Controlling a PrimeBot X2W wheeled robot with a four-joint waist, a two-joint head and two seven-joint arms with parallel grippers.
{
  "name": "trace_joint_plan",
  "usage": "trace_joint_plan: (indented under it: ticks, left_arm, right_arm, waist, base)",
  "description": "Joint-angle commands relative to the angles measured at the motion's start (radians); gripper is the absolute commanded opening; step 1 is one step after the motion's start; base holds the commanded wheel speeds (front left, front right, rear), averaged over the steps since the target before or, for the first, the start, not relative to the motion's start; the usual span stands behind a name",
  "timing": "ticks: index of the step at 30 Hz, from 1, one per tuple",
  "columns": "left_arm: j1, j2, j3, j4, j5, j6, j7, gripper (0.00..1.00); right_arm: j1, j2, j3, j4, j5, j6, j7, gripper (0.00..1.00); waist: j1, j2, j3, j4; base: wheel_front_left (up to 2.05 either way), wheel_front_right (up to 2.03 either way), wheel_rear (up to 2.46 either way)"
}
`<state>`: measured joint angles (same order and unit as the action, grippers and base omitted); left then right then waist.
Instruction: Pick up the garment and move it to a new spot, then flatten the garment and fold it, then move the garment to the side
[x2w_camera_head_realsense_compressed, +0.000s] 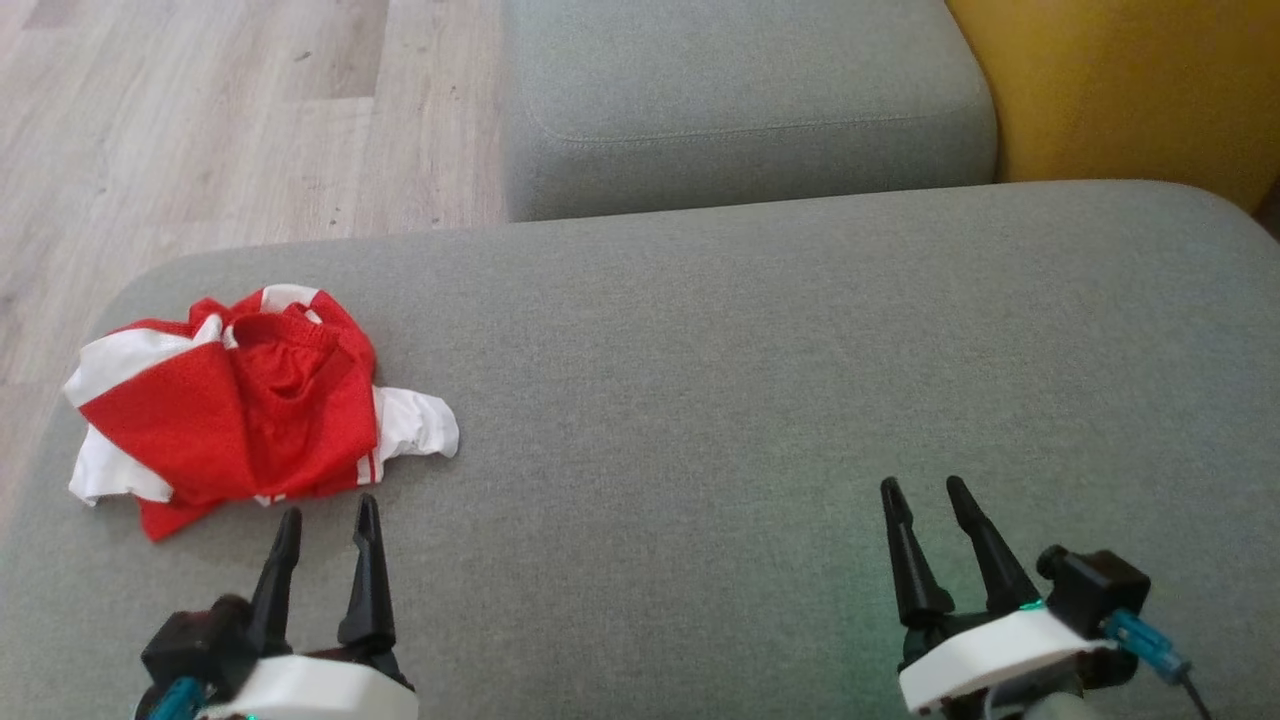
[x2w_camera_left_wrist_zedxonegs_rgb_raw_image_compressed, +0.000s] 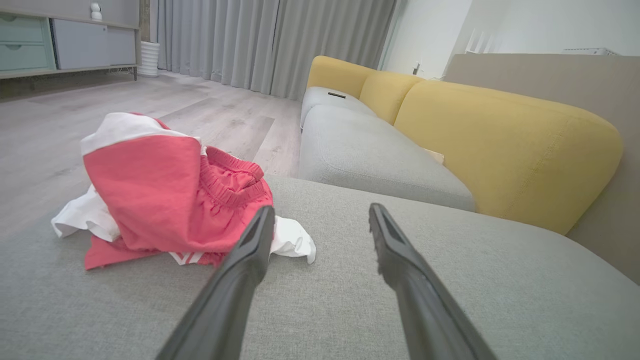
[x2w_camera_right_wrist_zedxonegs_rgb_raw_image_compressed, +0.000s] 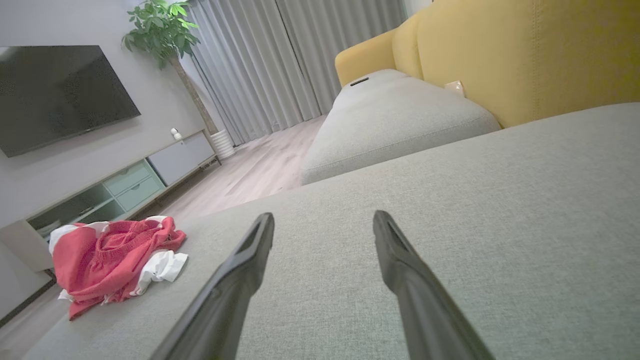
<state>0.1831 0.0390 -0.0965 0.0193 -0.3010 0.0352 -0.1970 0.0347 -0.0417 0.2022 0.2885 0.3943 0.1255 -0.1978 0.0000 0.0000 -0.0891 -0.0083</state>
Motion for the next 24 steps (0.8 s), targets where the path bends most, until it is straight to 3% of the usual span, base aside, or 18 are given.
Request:
trace_joint_plan:
  ticks: [1, 16, 24]
  left_arm:
    - [-0.023, 0.010, 0.019, -0.043, 0.035, 0.006, -0.019, 1.00]
    - [0.012, 0.011, 0.011, -0.030, 0.179, 0.019, -0.065, 1.00]
    - [0.014, 0.011, 0.016, -0.006, 0.127, 0.007, -0.065, 1.00]
  right_arm:
    - [-0.025, -0.008, 0.021, -0.024, -0.041, 0.005, -0.017, 1.00]
    - [-0.008, -0.009, 0.026, 0.004, -0.221, 0.005, -0.064, 1.00]
    - [-0.006, -0.009, 0.012, 0.014, -0.210, 0.005, -0.064, 1.00]
  waist:
    - [0.0000, 0.0000, -0.003, 0.001]
    - [0.0000, 0.0000, -0.025, -0.001]
    - [0.0000, 0.0000, -0.027, -0.002]
  base:
    - [0.00, 0.00, 0.00]
    - [0.00, 0.00, 0.00]
    - [0.00, 0.00, 0.00]
